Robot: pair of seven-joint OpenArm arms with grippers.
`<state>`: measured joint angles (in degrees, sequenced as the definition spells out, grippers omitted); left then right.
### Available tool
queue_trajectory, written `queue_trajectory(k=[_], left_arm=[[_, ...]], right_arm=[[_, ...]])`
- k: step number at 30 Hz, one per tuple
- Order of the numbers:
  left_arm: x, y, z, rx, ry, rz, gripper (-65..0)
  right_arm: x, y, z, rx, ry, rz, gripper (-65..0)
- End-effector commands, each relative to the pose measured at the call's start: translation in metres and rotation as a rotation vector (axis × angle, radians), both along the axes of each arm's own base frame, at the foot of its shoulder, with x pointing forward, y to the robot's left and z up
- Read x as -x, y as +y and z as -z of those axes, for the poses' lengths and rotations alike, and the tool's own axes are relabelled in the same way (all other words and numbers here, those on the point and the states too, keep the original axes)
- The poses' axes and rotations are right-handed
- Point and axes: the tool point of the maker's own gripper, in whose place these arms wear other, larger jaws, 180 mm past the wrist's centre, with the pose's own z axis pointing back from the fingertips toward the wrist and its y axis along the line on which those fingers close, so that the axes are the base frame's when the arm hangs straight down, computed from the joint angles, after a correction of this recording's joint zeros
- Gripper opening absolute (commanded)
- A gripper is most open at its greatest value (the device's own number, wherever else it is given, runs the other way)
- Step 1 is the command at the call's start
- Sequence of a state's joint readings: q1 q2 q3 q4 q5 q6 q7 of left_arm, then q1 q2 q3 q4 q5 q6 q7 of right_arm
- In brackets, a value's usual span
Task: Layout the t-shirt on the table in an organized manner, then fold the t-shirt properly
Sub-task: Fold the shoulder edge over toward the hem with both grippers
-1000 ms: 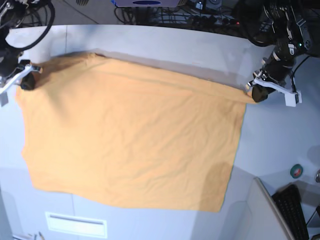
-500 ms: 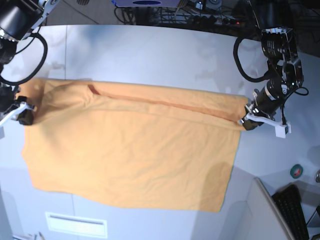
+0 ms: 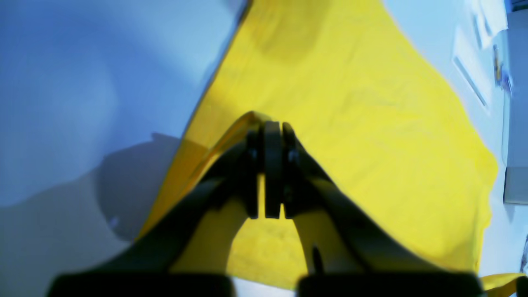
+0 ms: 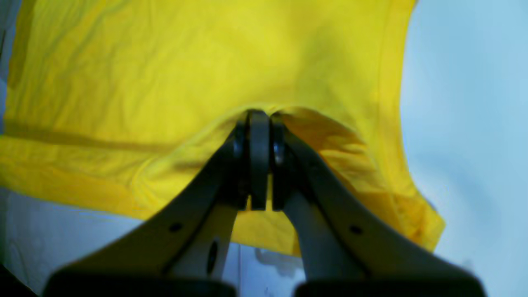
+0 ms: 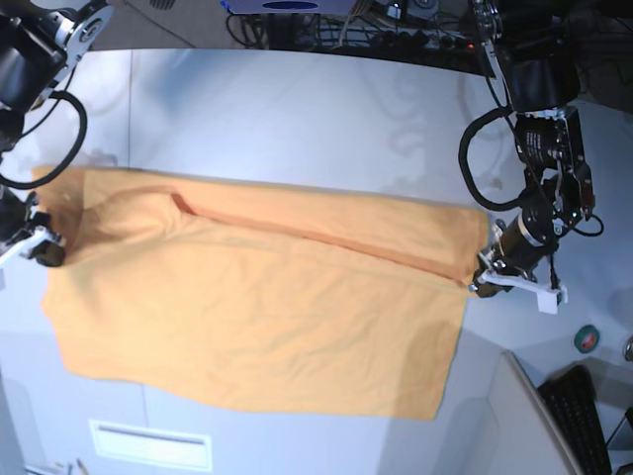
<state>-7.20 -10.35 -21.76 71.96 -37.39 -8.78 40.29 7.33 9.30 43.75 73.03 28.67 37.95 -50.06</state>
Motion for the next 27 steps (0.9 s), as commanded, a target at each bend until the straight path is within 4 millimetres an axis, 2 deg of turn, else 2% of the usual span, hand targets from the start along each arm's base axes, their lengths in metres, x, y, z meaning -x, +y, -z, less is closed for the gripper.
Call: queue_trajectory(k=[1, 4, 12, 19, 21, 24, 27], left_arm=[[-0.012, 0.006, -0.015, -0.030, -0.042, -0.008, -65.0], [-0.019, 0.006, -0.018, -0.073, -0.041, -0.005, -65.0], [-0.035, -0.003, -0.026, -0.121, -0.054, 0.005, -65.0], [-0.044, 0.001, -0.034, -0.179, -0.085, -0.004, -65.0], [-0.046, 0.002, -0.030, -0.182, -0.101, -0.021, -65.0], [-0.044, 0.005, -0.013, -0.170, -0.069, -0.033, -65.0], [-0.048, 0.004, -0.009, -0.157, -0.057, -0.035, -65.0]], right_arm=[[-0.016, -0.012, -0.023, 0.019, -0.082, 0.020, -65.0], [-0.023, -0.014, -0.027, 0.007, -0.086, 0.049, -65.0], [-0.047, 0.002, -0.033, 0.006, -0.119, -0.008, -65.0], [-0.054, 0.003, -0.032, -0.011, -0.129, -0.004, -65.0], [-0.057, 0.003, -0.034, -0.011, -0.137, -0.003, -65.0], [-0.061, 0.003, -0.039, -0.009, -0.148, -0.003, -65.0], [-0.062, 0.002, -0.040, -0.010, -0.161, 0.003, -65.0]])
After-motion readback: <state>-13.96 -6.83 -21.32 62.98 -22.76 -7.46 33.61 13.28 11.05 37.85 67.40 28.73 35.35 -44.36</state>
